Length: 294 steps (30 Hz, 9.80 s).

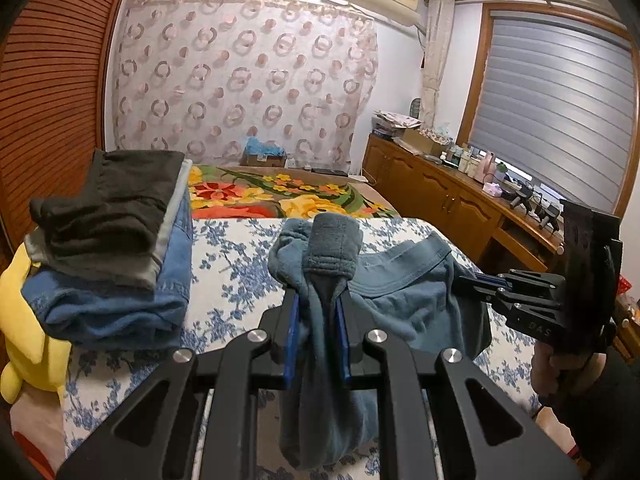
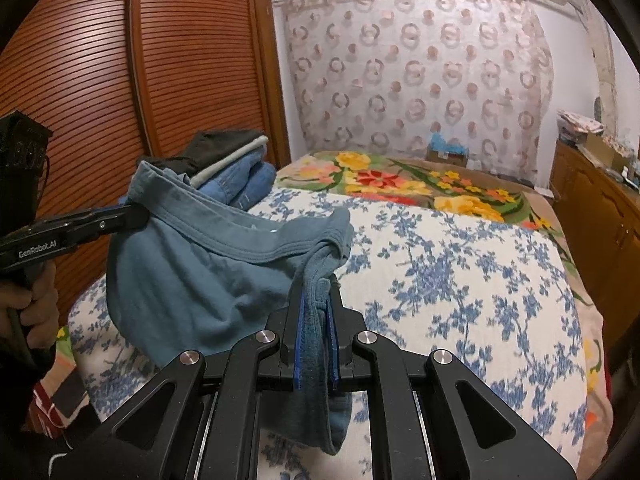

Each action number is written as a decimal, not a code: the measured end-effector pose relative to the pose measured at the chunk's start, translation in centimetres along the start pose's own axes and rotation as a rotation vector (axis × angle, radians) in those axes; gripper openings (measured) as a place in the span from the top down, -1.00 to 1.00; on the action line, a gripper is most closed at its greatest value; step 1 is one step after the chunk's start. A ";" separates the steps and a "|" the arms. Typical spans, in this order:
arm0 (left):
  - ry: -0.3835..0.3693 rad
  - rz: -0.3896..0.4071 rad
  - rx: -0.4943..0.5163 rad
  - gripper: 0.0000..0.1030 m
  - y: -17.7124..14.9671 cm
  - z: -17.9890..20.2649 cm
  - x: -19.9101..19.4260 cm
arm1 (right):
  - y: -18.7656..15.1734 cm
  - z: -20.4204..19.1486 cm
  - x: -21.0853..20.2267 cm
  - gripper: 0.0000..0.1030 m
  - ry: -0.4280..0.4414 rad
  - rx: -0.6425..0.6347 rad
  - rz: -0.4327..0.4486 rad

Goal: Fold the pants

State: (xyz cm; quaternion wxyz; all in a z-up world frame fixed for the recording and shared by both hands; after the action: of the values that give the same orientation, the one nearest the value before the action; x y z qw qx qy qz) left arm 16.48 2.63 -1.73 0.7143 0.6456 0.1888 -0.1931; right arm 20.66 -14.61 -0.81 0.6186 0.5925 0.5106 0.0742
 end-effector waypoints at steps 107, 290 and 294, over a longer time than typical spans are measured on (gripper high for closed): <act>0.500 -0.006 -0.306 0.27 1.5 -21.7 3.2 | 21.0 -5.1 32.8 0.63 0.255 -0.305 -0.200; 0.233 0.157 0.063 -0.22 2.9 4.9 -11.1 | 4.1 -4.2 -15.7 -0.69 -0.357 0.040 0.301; 0.232 0.158 0.063 -0.22 2.8 4.9 -11.1 | 4.1 -4.2 -15.7 -0.69 -0.356 0.041 0.300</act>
State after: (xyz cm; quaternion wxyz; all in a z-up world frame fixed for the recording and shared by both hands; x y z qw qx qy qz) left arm 8.54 -1.63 6.94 0.6798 0.6988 0.2127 -0.0661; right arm 12.40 -21.65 12.03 0.6688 0.6779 0.3012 0.0494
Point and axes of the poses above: each gripper's, at about its wrist camera, not at the fingertips, and x roughly the way its jaws point, z to its right, y to its top, the point moved 6 cm from there along x, roughly the way its jaws point, and after that the axes turned 13 degrees about y, right-handed, at the moved point
